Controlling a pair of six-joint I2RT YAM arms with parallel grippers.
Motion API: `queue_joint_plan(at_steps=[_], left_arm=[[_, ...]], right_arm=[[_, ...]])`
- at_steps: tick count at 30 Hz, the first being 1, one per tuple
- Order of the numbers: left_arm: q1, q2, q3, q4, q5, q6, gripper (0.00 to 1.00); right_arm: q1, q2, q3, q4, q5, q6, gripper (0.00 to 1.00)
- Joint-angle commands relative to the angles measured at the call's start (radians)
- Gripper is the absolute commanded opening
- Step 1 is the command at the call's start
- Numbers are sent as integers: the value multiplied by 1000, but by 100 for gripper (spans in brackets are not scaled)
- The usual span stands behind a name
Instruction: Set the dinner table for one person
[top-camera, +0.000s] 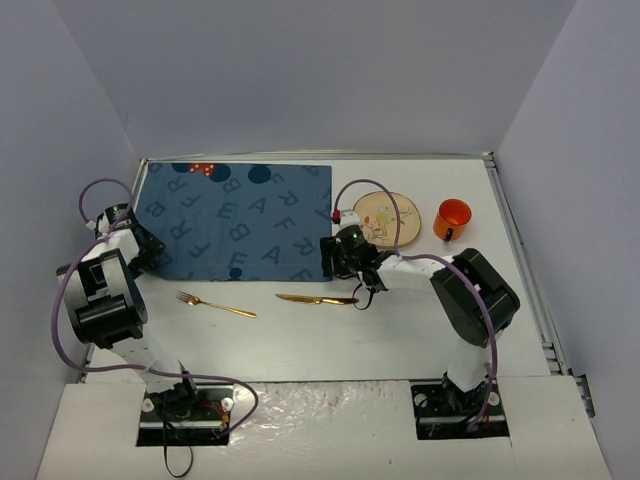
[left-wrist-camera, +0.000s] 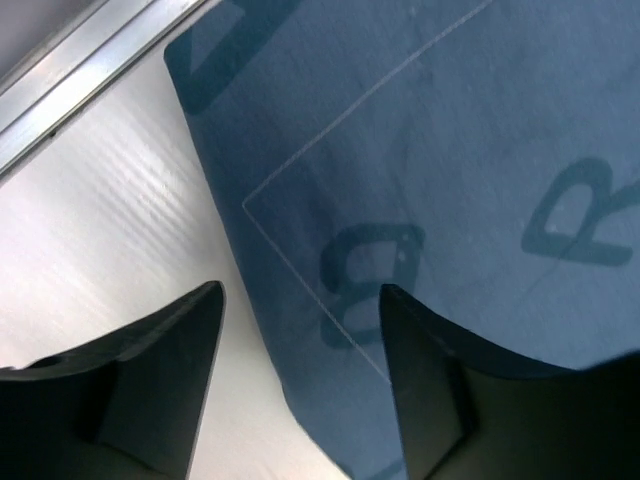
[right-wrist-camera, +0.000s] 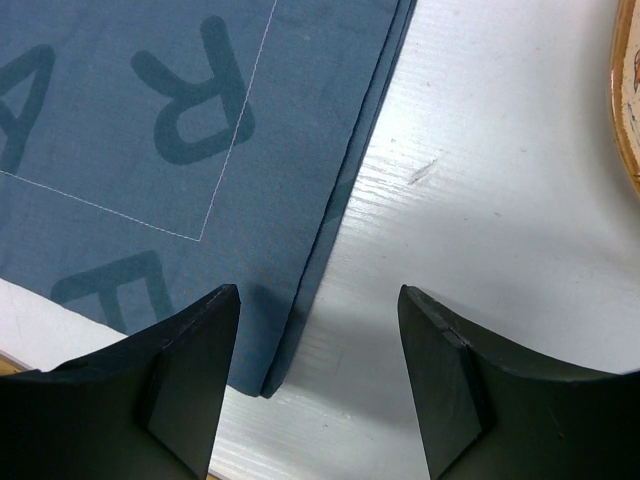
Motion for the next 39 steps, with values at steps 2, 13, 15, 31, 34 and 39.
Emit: queue_joint_plan(at_steps=[2,13,15,31,34,39], left_arm=[[22,29,-22,91,14,-30,53],[12,85,93,-16,14,-11,0],[-4,62,129,-96,-31,-6,0],[-86,-74,206,-375,-337,46,55],[-77,-128,146,-262,-214,60,56],[-77,-158,159,-183,26,108,57]], right_arm=[[-2,-58,5,62,-10,-8,61],[-4,-72,2,68,-15,-13,61],[-5,-76,2,66,-14,-14,61],[-5,-81,-7,70,-21,-21,62],[-5,-80,-6,74,-27,-22,62],[1,-90,3,77,-44,-40,62]])
